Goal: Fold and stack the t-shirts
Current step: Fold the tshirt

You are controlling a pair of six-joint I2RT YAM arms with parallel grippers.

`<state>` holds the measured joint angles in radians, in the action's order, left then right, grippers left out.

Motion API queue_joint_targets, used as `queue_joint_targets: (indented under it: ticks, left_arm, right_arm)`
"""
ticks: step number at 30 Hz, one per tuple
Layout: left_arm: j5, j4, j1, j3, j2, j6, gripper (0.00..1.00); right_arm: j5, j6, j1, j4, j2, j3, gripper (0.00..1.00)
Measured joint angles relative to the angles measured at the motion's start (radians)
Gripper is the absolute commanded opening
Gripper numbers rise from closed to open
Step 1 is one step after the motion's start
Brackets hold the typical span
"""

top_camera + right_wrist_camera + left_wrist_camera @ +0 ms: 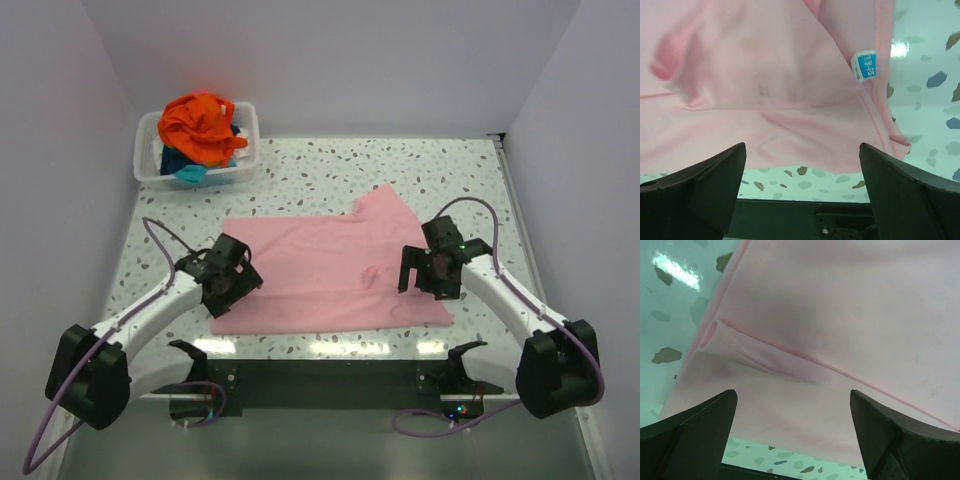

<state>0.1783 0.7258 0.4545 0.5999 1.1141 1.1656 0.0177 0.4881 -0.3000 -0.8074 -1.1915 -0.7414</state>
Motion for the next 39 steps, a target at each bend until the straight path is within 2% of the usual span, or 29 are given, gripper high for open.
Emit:
queue_joint_targets:
  ticks: [6, 12, 15, 16, 19, 23, 31, 39]
  left_arm:
    - [0.118, 0.071, -0.038, 0.288, 0.089, -0.055, 1.00]
    - [0.133, -0.036, -0.242, 0.417, 0.283, -0.172, 0.99]
    - [0.140, -0.072, -0.276, 0.489, 0.439, -0.213, 0.89]
    - [0.145, -0.081, -0.279, 0.519, 0.491, -0.221, 0.82]
    - [0.164, -0.116, -0.291, 0.589, 0.618, -0.243, 0.73]
    - [0.182, -0.161, -0.318, 0.624, 0.700, -0.265, 0.63]
    - [0.185, -0.224, -0.356, 0.631, 0.755, -0.285, 0.49]
    - [0.167, -0.263, -0.356, 0.642, 0.801, -0.291, 0.41]
  right_arm:
    - [-0.006, -0.019, 0.000, 0.024, 0.044, -0.150, 0.99]
    - [-0.013, -0.054, 0.000, 0.061, 0.074, -0.168, 0.99]
    - [-0.020, -0.071, 0.000, 0.061, 0.074, -0.168, 0.99]
    - [-0.021, -0.075, 0.000, 0.061, 0.073, -0.168, 0.99]
    - [-0.027, -0.089, 0.000, 0.061, 0.072, -0.168, 0.99]
    - [-0.034, -0.101, 0.000, 0.063, 0.072, -0.168, 0.99]
    - [-0.035, -0.116, 0.000, 0.068, 0.072, -0.167, 0.99]
    - [-0.035, -0.121, 0.000, 0.073, 0.072, -0.166, 0.99]
